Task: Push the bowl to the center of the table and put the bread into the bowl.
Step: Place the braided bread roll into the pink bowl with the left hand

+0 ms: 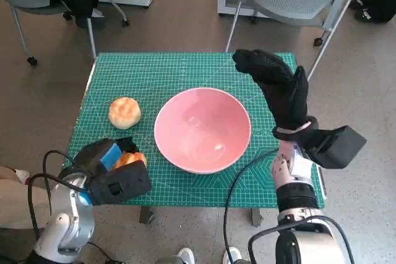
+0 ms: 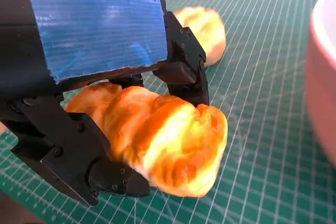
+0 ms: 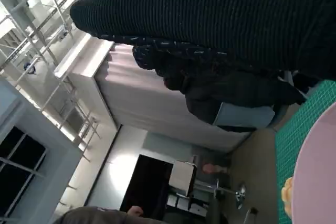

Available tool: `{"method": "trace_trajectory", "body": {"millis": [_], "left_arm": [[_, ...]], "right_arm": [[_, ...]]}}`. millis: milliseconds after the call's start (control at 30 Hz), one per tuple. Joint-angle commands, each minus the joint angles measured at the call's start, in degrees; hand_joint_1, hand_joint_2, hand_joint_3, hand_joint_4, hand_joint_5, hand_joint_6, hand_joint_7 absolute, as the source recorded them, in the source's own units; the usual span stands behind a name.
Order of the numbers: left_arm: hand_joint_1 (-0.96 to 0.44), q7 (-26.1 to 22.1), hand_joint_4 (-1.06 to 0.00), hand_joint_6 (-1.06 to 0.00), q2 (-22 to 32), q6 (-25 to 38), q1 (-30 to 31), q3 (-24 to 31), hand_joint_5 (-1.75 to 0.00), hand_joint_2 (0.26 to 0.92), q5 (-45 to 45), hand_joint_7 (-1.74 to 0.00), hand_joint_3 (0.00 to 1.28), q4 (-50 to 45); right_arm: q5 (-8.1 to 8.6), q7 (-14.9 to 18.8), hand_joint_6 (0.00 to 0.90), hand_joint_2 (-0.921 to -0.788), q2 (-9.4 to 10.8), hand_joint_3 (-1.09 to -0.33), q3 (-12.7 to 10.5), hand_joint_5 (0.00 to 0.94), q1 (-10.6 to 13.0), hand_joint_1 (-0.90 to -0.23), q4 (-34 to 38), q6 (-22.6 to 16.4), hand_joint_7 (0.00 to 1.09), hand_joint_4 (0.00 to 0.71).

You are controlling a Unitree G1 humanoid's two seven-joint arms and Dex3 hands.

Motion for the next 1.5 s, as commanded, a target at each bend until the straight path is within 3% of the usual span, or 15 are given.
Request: {"method": "trace_trajectory", "body": {"millis": [33, 133, 367, 567, 1100, 1500], "left_arm": [[0.01, -1.3, -0.68, -0.76, 1.1, 0.1, -0.9, 1.5, -1.45, 0.587, 1.0, -0.95, 0.64, -4.0], [0.01, -2.2, -0.69, -0.76, 1.4, 0.4, -2.3, 2.1, -1.44, 0.583, 1.7, -0.94, 0.64, -6.2], [0.00, -4.3, -0.76, -0.77, 1.7, 1.3, -5.7, 3.6, -1.29, 0.707, 3.3, -0.89, 0.38, -10.7], [0.00, -6.0, -0.81, -0.77, 1.4, 2.2, -9.4, 4.8, -1.18, 0.775, 5.0, -0.90, 0.24, -14.1], [0.00, -7.1, -0.82, -0.73, -5.6, 4.5, -21.3, 0.3, -1.09, 0.800, 13.8, -1.01, 0.19, -16.2], [0.00, -3.4, -0.78, -0.75, -12.3, -2.9, -27.3, -4.6, -1.19, 0.841, 13.1, -0.93, 0.13, -5.7]], "right_arm": [[-0.03, 0.3, 0.055, -0.921, 0.0, -0.881, 0.0, 0.001, 0.3, -0.644, 1.3, 0.6, 0.14, 0.051], [-0.04, 0.3, 0.053, -0.921, -0.1, -0.881, 0.0, 0.000, 0.2, -0.644, 1.4, 0.6, 0.14, 0.051], [0.00, 0.4, 0.051, -0.921, -0.1, -0.880, 0.0, 0.000, 0.3, -0.648, 1.4, 0.5, 0.15, 0.051], [0.04, 0.5, 0.049, -0.921, -0.2, -0.880, -0.1, 0.000, 0.4, -0.648, 1.2, 0.6, 0.15, 0.051], [0.31, 0.7, 0.041, -0.921, 0.0, -0.882, 0.0, 0.000, 0.9, -0.646, 0.2, 0.4, 0.17, 0.050], [0.54, 1.1, 0.034, -0.921, -0.3, -0.884, -0.5, 0.000, 0.9, -0.644, 0.8, 0.3, 0.18, 0.049]]}}
